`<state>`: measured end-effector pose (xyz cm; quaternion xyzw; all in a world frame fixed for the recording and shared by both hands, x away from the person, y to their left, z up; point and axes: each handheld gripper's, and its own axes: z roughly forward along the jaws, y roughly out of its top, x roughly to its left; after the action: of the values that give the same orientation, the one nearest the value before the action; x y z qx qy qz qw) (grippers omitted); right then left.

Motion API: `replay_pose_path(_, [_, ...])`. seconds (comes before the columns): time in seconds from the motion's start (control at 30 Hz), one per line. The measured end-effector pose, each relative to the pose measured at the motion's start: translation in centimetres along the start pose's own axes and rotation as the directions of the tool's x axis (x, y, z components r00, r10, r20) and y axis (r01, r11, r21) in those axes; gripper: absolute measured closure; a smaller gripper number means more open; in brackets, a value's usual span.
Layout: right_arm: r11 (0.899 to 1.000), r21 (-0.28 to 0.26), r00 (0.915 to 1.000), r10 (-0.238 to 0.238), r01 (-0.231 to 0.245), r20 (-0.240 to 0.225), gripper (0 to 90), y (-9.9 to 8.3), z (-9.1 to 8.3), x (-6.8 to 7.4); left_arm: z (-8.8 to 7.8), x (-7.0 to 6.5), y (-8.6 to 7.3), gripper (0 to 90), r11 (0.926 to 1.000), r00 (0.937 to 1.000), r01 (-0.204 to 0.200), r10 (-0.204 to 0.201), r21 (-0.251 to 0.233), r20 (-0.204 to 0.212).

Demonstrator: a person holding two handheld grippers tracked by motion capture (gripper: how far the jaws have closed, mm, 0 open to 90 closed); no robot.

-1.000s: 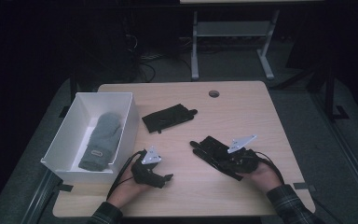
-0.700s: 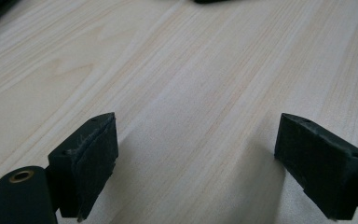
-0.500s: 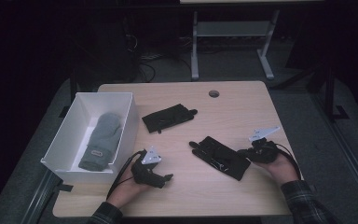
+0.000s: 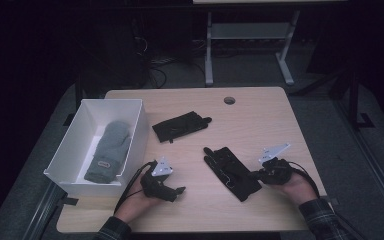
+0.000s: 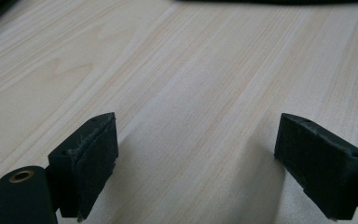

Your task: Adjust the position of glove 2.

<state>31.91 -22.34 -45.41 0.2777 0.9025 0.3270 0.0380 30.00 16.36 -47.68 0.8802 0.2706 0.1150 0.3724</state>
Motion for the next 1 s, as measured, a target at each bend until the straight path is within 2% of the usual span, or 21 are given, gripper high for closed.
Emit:
replay_pose_path(0.03, [1.0,0.002,0.9997,-0.018,0.018,-0.016,90.0,0.2,0.2,0.5,0.0,0.0,0.0,12.7,1.0,1.0,-0.002,0.002,0.001,0.0])
replay_pose_path(0.1, [1.0,0.007,0.9995,-0.023,0.023,-0.024,90.0,0.3,0.3,0.8,0.0,0.0,0.0,12.7,1.0,1.0,-0.001,0.001,0.004,0.0])
replay_pose_path(0.17, [0.999,0.015,0.9984,-0.048,0.049,-0.03,90.0,0.6,0.5,1.1,0.0,0.0,0.0,12.7,1.0,1.0,-0.002,0.002,0.005,0.0])
replay_pose_path(0.2, [0.999,0.015,0.9982,-0.04,0.041,-0.044,90.0,0.7,0.6,1.4,0.0,0.0,0.0,12.7,1.0,1.0,-0.002,0.002,0.005,0.0])
replay_pose_path(0.27, [0.997,0.017,0.996,-0.071,0.072,-0.054,90.0,0.9,0.8,1.7,0.0,0.0,0.0,12.7,1.0,1.0,-0.003,0.003,0.005,0.0])
replay_pose_path(0.37, [0.997,0.021,0.9939,-0.075,0.077,-0.081,90.0,1.2,1.1,2.4,0.0,0.0,0.0,12.7,1.0,1.0,-0.001,0.001,0.003,0.0])
replay_pose_path(0.4, [0.995,0.022,0.9917,-0.098,0.1,-0.083,90.0,1.3,1.2,2.5,0.0,0.0,0.0,12.7,1.0,1.0,-0.001,0.001,0.003,0.0])
replay_pose_path(0.5, [0.993,0.022,0.9871,-0.115,0.118,-0.111,90.0,1.5,1.5,3.1,0.0,0.0,0.0,12.7,1.0,1.0,-0.001,0.001,0.003,0.0])
replay_pose_path(0.53, [0.988,0.018,0.9824,-0.147,0.15,-0.115,90.0,1.5,1.7,3.2,0.0,0.0,0.0,12.7,1.0,1.0,-0.001,0.001,0.003,0.0])
replay_pose_path(0.67, [0.984,0.011,0.972,-0.176,0.18,-0.156,90.0,1.7,2.1,4.2,0.0,0.0,0.0,12.7,1.0,1.0,0.002,-0.002,-0.004,-0.001])
replay_pose_path(0.77, [0.979,0.008,0.9675,-0.2,0.204,-0.154,87.3,1.9,2.2,4.6,0.0,0.0,0.0,12.7,1.0,1.0,0.003,-0.003,-0.007,-0.001])
replay_pose_path(0.83, [0.979,-0.016,0.9715,-0.205,0.205,-0.119,84.8,1.9,1.6,4.3,0.0,0.0,0.0,12.7,1.0,1.0,0.002,-0.002,-0.006,-0.001])
replay_pose_path(0.9, [0.989,-0.06,0.9859,-0.137,0.132,-0.096,78.9,1.7,0.6,3.8,0.0,0.0,0.0,12.7,1.0,1.0,0.0,0.0,-0.005,-0.001])
replay_pose_path(0.93, [0.992,-0.081,0.992,-0.105,0.099,-0.069,75.1,1.6,0.4,3.4,0.0,0.0,0.0,12.7,1.0,1.0,0.001,-0.001,-0.005,-0.001])
replay_pose_path(1.0, [0.993,-0.101,0.9982,-0.058,0.056,-0.017,64.7,1.2,0.2,2.4,0.0,0.0,0.0,12.7,1.0,1.0,0.002,-0.002,-0.004,-0.001])
